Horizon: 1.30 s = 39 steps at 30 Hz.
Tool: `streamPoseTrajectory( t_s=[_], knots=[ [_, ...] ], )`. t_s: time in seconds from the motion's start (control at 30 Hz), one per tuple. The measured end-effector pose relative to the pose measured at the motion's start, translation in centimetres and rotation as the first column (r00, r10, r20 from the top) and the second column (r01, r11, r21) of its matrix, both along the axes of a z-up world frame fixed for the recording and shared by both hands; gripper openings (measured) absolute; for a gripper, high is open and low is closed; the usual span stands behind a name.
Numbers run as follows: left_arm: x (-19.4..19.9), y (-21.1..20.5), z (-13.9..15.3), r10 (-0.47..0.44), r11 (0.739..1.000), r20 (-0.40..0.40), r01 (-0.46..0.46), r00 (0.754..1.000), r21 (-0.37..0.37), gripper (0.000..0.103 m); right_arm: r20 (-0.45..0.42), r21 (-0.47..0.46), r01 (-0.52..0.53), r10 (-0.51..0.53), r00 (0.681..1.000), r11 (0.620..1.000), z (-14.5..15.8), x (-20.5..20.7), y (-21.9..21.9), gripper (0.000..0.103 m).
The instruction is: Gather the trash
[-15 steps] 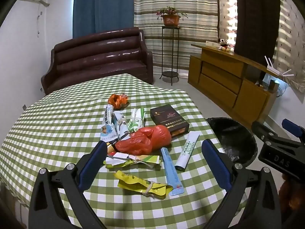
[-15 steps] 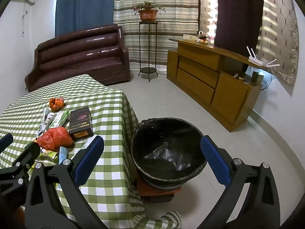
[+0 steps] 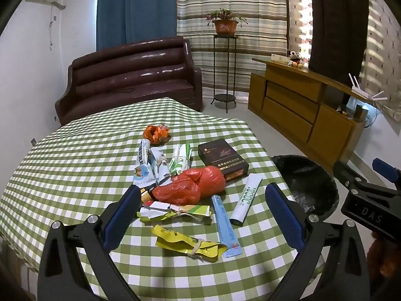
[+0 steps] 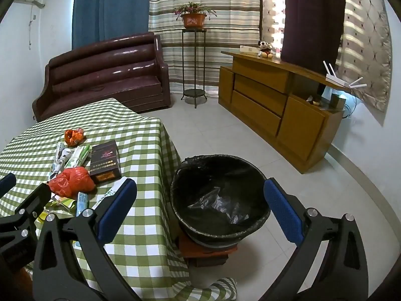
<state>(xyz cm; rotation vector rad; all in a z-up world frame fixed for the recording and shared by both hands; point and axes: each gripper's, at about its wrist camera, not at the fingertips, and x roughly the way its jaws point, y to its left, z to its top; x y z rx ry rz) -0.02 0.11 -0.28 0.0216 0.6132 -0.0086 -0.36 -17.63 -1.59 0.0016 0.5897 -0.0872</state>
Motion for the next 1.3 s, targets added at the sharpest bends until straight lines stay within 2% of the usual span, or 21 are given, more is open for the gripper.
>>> streamPoseTrajectory(
  t_s=[1.3],
  knots=[
    [0.28, 0.41, -0.11, 0.008, 1.000, -0.015, -0.008, 1.000, -0.002, 0.096, -0.003, -0.002, 0.000, 0.000, 1.000, 1.000, -0.04, -0.09, -0.31, 0.099]
  ],
)
